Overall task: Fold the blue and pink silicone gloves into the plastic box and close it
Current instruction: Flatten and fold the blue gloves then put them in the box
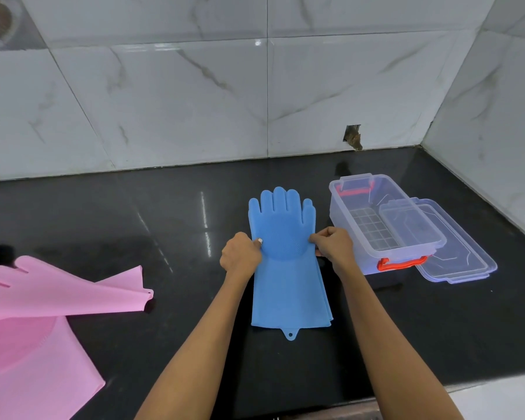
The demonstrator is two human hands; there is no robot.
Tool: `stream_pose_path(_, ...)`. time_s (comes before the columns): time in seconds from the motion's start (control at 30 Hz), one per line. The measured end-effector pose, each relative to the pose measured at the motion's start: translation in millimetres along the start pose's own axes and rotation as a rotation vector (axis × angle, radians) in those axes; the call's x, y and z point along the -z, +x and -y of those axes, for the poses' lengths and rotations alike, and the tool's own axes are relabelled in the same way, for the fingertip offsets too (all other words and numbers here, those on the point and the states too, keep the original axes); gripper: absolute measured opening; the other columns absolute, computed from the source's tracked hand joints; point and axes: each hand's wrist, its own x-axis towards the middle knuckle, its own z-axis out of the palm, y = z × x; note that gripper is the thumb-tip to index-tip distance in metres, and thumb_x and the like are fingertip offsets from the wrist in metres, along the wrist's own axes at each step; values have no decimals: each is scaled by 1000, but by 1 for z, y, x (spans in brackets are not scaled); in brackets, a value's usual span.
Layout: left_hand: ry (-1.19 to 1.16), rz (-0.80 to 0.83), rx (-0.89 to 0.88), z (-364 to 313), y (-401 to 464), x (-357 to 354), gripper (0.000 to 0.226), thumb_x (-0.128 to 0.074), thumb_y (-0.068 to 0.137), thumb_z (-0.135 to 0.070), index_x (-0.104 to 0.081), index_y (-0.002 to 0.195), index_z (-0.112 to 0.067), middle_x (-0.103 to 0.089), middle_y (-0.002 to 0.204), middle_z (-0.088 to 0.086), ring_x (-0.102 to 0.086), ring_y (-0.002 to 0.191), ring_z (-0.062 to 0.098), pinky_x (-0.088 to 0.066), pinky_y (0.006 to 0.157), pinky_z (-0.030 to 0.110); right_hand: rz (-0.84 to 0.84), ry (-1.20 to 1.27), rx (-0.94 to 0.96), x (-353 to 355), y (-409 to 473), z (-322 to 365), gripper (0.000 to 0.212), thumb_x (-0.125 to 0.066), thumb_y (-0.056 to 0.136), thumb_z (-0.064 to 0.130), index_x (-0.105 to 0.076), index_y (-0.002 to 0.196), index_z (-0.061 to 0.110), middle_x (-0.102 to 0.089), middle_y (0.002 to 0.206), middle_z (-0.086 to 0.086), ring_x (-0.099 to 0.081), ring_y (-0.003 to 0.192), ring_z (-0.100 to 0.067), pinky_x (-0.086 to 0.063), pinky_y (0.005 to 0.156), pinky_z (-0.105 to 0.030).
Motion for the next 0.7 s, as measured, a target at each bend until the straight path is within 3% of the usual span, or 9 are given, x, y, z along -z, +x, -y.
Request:
stream_pose_path(0.27, -9, 39, -20, 9, -4, 7, 28, -40, 100, -35, -45, 88, -11, -51, 83, 3, -50, 80, 23, -40, 68, 33, 46, 39, -17, -5, -4, 0, 11, -68, 85, 12, -59, 83, 6, -66, 99, -15, -67, 89, -27, -56, 86, -41)
stream_pose_path(0.47, -103, -16, 50, 35, 3, 25, 39, -44, 100, -28, -34, 65, -14, -40, 65, -1, -40, 60, 16, -31, 53, 28, 100, 47, 34, -32, -17, 3, 9, -68, 85, 11, -63, 83, 4, -68, 96, -15, -68, 85, -24, -57, 84, -40)
stream_pose_path(0.53, -125, -30, 68, 43, 5, 30, 39, -44, 100, -27, -34, 65, -13, -41, 66, 0, -43, 65, 19, -33, 56, 28, 117, 45, 38, -41, -19, 6, 9, -68, 85, 11, -64, 85, 2, -68, 97, -15, -68, 86, -24, -57, 84, -39)
stream_pose_path(0.6, -151, -42, 74, 48, 4, 35, 31, -43, 100, -26, -42, 75, -8, -49, 74, 5, -48, 75, 25, -36, 65, 31, 129, 40, 38, -48, -19, 10, 9, -68, 84, 10, -65, 84, 2, -69, 98, -15, -68, 86, -24, -57, 85, -40)
stream_pose_path(0.7, -211, -78, 80, 51, 4, 40, 29, -43, 100, -24, -52, 105, 3, -61, 103, 20, -55, 87, 32, -36, 68, 33, 162, 32, 44, -57, -20, 17, 9, -69, 84, 9, -63, 78, 5, -69, 100, -16, -68, 87, -24, -57, 84, -40)
